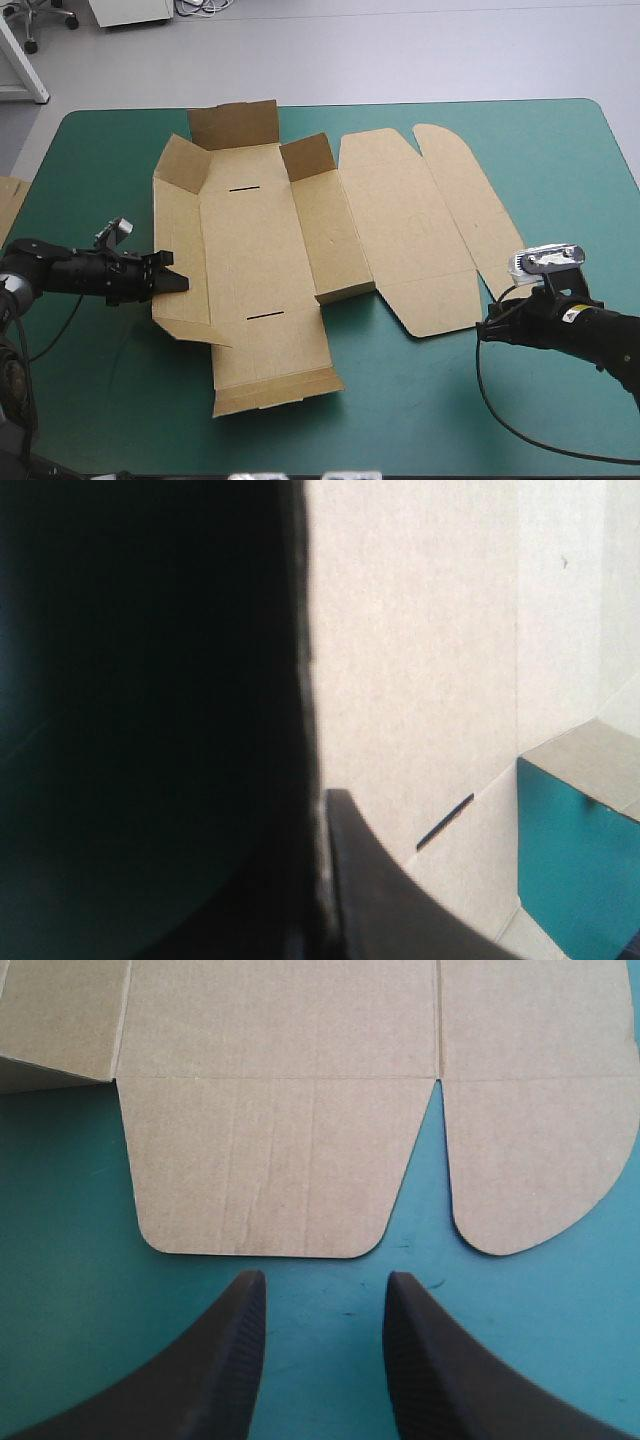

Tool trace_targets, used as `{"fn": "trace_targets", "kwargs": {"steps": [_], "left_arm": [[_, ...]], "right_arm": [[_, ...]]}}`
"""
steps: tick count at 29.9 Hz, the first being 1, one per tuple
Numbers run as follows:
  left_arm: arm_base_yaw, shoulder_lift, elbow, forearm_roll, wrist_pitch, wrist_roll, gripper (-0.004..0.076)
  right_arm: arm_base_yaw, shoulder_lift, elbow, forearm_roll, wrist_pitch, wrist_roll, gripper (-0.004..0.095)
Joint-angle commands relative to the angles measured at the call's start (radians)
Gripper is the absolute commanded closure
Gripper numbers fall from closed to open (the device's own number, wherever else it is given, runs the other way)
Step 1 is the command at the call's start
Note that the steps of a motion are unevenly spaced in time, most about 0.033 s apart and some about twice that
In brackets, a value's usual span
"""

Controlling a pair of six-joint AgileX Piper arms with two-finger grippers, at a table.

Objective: Fold the box

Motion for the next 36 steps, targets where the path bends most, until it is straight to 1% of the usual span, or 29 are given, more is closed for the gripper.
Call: {"fn": "trace_targets", "kwargs": {"steps": [1,5,10,11,16,22,28,32,36], "left_arm": [[-0.043,-0.032,-0.132,0.045,0.048,-0.054,0.0734],[-0.085,-0.032,-0.294,0.158,0.074,-0.123,0.0734],[-0.148,-0.032,-0.502,0.329,0.179,-0.132,0.0734],[-0.163,-0.032,-0.536,0.359,0.186,-0.133,0.0734],[-0.245,-0.016,-0.652,0.433,0.183,-0.133,0.0734],[-0.362,0.06,-0.761,0.486,0.185,-0.114,0.0734],[-0.522,0.143,-0.924,0.701,0.185,-0.114,0.0734],[-0.606,0.192,-1.04,0.819,0.185,-0.059,0.0732],[-0.657,0.228,-1.138,0.864,0.185,0.072,0.0732]], "right_arm": [[0.002,-0.012,-0.04,0.018,-0.045,-0.011,0.0533],[0.002,-0.012,-0.067,0.018,-0.043,-0.011,0.0533],[0.002,-0.012,-0.12,0.018,-0.039,-0.011,0.0533],[0.002,-0.012,-0.125,0.018,-0.037,-0.011,0.0533],[0.002,-0.012,-0.142,0.011,-0.024,-0.011,0.0533],[0.002,-0.012,-0.144,-0.003,0.007,-0.011,0.0533],[0.002,-0.012,-0.146,-0.021,0.011,-0.011,0.0533],[0.002,-0.012,-0.17,-0.063,0.016,-0.011,0.0533],[0.002,-0.012,-0.218,-0.124,0.016,0.014,0.0533]]}}
